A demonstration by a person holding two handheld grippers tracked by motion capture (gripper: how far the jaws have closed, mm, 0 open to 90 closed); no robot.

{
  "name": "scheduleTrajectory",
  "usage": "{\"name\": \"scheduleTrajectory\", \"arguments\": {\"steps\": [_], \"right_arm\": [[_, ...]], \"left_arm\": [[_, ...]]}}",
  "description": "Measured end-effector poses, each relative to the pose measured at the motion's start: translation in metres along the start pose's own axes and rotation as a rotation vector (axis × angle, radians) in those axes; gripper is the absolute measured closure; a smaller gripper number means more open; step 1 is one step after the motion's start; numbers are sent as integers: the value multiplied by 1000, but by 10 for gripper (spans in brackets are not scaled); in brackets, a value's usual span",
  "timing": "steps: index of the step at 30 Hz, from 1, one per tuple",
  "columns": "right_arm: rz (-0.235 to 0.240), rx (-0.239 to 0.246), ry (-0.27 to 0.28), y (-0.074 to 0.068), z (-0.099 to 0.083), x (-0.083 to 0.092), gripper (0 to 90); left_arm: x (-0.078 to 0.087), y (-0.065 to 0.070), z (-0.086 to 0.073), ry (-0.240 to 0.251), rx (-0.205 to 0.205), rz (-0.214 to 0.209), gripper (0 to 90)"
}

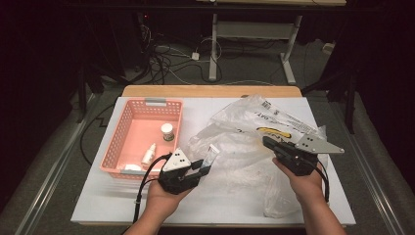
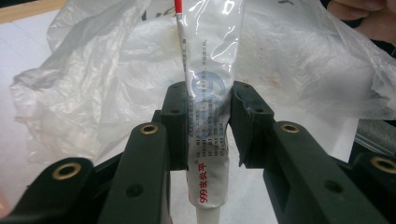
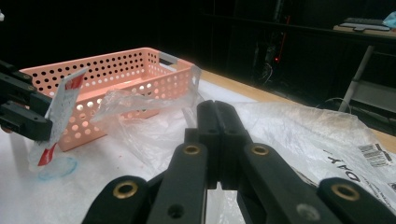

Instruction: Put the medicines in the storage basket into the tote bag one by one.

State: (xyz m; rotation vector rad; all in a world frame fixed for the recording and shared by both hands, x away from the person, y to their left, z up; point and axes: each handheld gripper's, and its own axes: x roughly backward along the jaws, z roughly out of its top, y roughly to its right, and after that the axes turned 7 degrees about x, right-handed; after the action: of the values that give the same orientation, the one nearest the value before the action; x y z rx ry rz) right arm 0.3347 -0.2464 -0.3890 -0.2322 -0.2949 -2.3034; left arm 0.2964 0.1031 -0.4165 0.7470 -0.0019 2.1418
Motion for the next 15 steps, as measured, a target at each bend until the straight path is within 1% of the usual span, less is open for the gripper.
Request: {"name": "scheduleTrajectory", "arguments": {"steps": [5,10,15], "right_arm": [[1,0,-1,-1,0,0,900],[5,-3,4,-3,1,0,900],[10,6,9,-5,3,1,900]], "left_arm": [[-5,1,-2,-16,-2,-6,677],[-6,1,-2,-16,-5,-7,677],[-7,4,1,-11,-19,-2,677]]}}
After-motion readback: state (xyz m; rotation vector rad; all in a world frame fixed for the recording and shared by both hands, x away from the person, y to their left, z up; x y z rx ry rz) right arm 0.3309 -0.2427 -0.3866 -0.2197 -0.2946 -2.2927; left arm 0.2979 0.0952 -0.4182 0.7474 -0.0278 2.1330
